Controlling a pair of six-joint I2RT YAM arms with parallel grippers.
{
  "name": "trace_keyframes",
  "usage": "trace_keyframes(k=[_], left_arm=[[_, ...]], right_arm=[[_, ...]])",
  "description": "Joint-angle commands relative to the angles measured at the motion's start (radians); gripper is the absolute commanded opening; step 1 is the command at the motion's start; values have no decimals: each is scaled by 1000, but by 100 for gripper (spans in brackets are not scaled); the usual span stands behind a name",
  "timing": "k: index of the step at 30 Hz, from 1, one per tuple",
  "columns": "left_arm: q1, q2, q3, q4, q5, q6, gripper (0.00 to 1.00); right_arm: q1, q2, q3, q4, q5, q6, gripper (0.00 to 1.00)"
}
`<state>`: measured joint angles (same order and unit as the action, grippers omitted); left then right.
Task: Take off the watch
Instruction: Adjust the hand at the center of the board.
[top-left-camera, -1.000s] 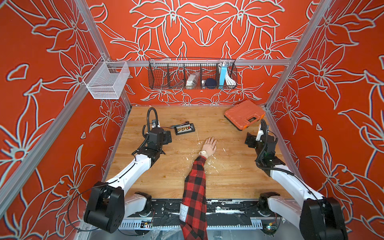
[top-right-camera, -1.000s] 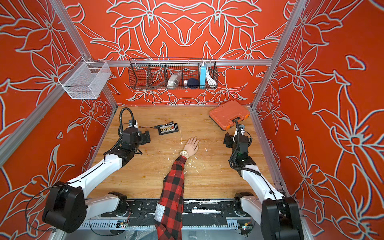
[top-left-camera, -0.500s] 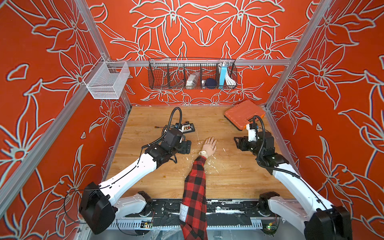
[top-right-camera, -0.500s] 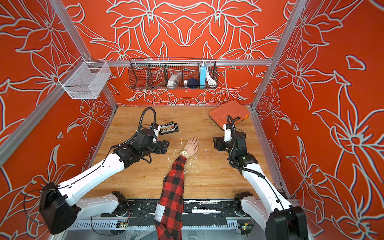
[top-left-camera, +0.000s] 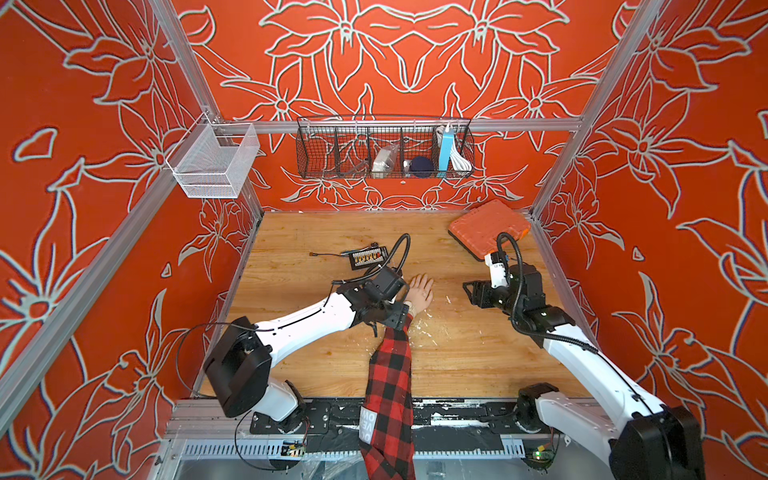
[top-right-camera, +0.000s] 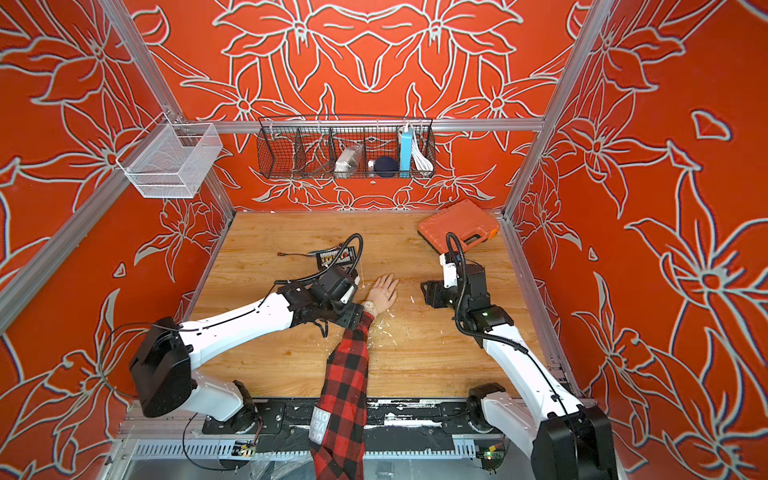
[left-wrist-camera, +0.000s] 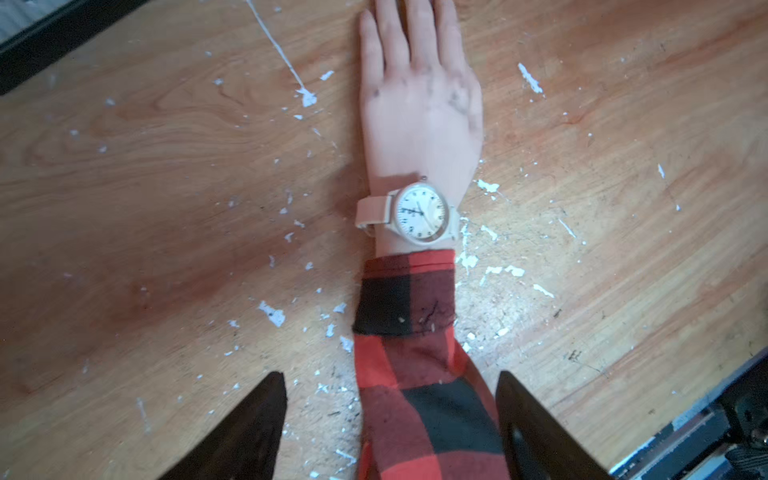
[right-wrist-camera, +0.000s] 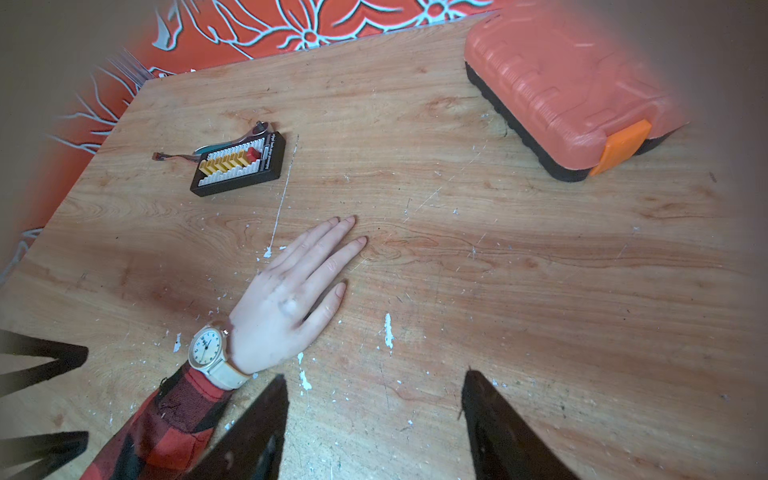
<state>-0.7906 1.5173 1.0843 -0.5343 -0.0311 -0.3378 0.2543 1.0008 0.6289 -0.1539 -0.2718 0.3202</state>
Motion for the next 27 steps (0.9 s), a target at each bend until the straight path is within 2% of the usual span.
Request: trace_keyframes(k=[1,5,14,27], left_arm=[[-31,60,66,-63,28,28,76],[-39,124,113,-87,19,43,71],[-44,257,173,-103,-91,86,74],[-44,390,223,-66,-106,97,66]], right_arm=[[2,6,-1,-15,3,-12,69],[2,15,1,-24,-3,-11,69],[2,32,9,-25,-13,-3,69],[3,38,17,-39,-20,-3,68]])
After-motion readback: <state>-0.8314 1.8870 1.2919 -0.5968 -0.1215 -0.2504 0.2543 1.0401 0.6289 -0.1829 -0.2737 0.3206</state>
